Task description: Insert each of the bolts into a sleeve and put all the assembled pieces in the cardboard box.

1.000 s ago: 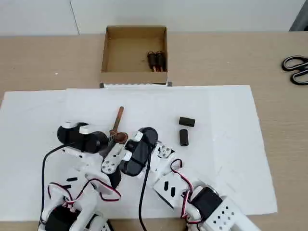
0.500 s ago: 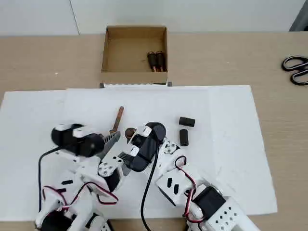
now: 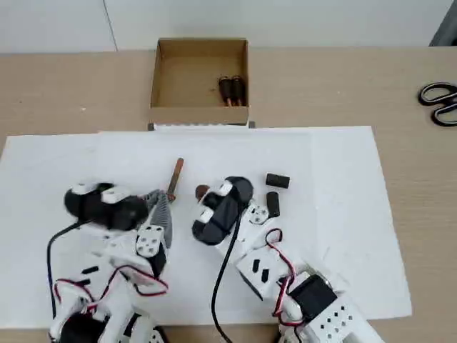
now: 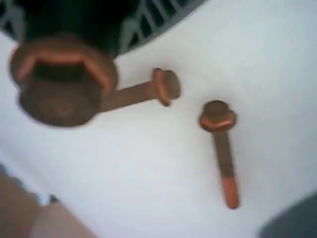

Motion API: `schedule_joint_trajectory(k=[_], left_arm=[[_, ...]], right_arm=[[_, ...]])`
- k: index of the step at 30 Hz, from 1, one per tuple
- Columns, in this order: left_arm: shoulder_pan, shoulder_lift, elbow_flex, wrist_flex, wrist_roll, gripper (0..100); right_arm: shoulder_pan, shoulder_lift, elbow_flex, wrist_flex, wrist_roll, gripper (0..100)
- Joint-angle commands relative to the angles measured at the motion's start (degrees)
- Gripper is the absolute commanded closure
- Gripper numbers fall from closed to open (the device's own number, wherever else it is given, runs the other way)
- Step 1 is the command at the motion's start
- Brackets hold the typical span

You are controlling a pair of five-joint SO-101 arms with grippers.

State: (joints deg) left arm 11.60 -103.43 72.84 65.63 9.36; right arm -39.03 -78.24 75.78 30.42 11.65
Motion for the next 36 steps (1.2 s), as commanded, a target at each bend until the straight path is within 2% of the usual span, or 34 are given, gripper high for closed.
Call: schedule_joint_trajectory(k=[1, 4, 6, 9, 15, 22, 27, 31, 36], left_arm=[[-10.02, -0.44, 6.02, -3.78, -8.44, 99], [-14.77, -0.44, 13.14, -9.23, -10.29, 99], [-15.38, -0.44, 17.54, -12.04, -10.29, 99], [-15.30, -0.44, 21.67, -13.89, -10.29, 99], [-15.30, -0.44, 23.52, -16.70, -10.55, 99], [-15.56, -0.44, 23.52, -15.12, -10.46, 99], [-15.65, -0.44, 23.52, -15.12, -10.37, 99], [-15.65, -0.44, 23.52, -15.12, -10.37, 99], [-15.65, -0.44, 23.52, -15.12, -10.37, 99]], right_arm=[[7.34, 0.22, -1.76, -2.15, -0.18, 99.6], [11.47, 4.53, -5.45, -2.33, -0.35, 99.6], [13.67, 10.24, -10.11, -4.88, -0.53, 99.6], [16.92, 22.90, -20.48, -9.27, -0.35, 99.6], [20.79, 53.05, -47.91, -9.98, 0.97, 99.5], [19.74, 83.74, -77.01, -10.51, 14.33, 99.5], [19.56, 101.49, -92.75, -10.51, 28.31, 99.5], [18.68, 113.27, -103.03, -10.59, 36.48, 99.5], [17.36, 124.53, -113.85, -10.59, 41.14, 99.3]])
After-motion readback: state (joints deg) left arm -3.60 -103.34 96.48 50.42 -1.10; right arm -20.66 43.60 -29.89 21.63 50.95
